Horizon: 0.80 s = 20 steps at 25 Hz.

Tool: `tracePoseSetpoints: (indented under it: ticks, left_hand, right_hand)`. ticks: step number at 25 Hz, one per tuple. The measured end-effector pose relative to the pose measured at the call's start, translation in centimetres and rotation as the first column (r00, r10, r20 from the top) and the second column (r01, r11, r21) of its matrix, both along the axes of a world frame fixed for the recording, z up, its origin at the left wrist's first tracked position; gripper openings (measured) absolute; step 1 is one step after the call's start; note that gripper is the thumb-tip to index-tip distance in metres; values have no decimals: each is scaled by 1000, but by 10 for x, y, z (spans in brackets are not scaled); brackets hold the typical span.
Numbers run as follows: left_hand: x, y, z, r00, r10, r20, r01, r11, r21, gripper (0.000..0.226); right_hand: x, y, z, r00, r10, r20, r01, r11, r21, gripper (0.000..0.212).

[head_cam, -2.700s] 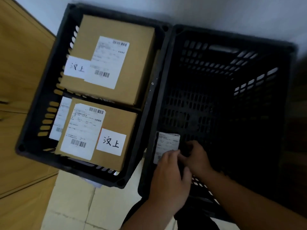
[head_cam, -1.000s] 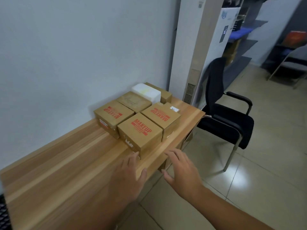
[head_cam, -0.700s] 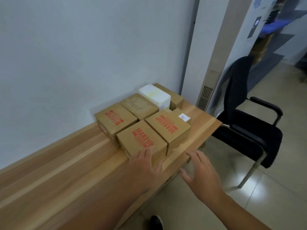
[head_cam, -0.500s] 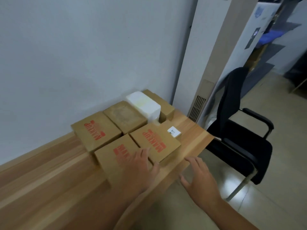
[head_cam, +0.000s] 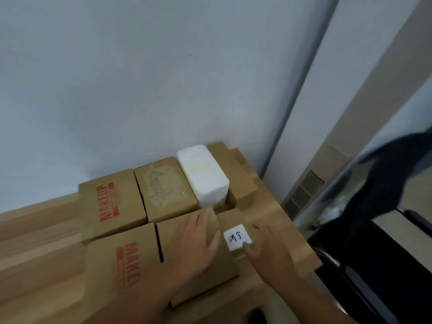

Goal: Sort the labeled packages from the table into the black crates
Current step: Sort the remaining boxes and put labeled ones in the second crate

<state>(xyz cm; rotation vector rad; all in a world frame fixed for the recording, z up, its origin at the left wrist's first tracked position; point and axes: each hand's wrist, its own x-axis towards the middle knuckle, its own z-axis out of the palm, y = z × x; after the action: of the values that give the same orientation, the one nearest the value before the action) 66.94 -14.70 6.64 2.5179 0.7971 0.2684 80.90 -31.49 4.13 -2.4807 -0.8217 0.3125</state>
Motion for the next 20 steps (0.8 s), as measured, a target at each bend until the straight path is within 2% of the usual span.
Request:
tracePoseSetpoints:
  ticks: [3, 5, 7, 9, 11, 14, 18, 20]
  left_hand:
    - [21, -10, 5, 983, 181, -22, -181, 983, -7, 56]
    - [34, -20, 8, 958, 280, -59, -280, 960, 3, 56]
    - [43, -30, 7, 927, 367, -72, -367, 930, 19, 58]
    - [43, -41, 8, 900, 424, -98, -424, 905, 26, 59]
    - [39, -49, 6, 879, 461, -121, -460, 887, 40, 58]
    - [34, -61, 3, 860, 487, -150, -487, 872, 43, 58]
    - [27, -73, -3, 850, 503, -155, -505, 863, 28, 56]
    - [24, -79, -4, 852, 506, -138, -510, 860, 4, 53]
  right_hand:
    - [49, 13, -17, 988, 153, -20, -155, 979, -130, 49]
    - [74, 27, -22, 935, 354, -20, -352, 918, -182, 53]
    - [96, 45, -28, 829, 558, -42, -551, 801, -234, 80]
    - [106, 61, -33, 708, 703, -64, -683, 659, -314, 108]
    - [106, 72, -37, 601, 798, -50, -756, 546, -362, 119]
    - [106, 85, -44, 457, 890, 7, -798, 413, -438, 123]
    - [114, 85, -52, 386, 922, 35, -791, 350, -501, 128]
    - [115, 85, -52, 393, 919, 29, -793, 355, -495, 129]
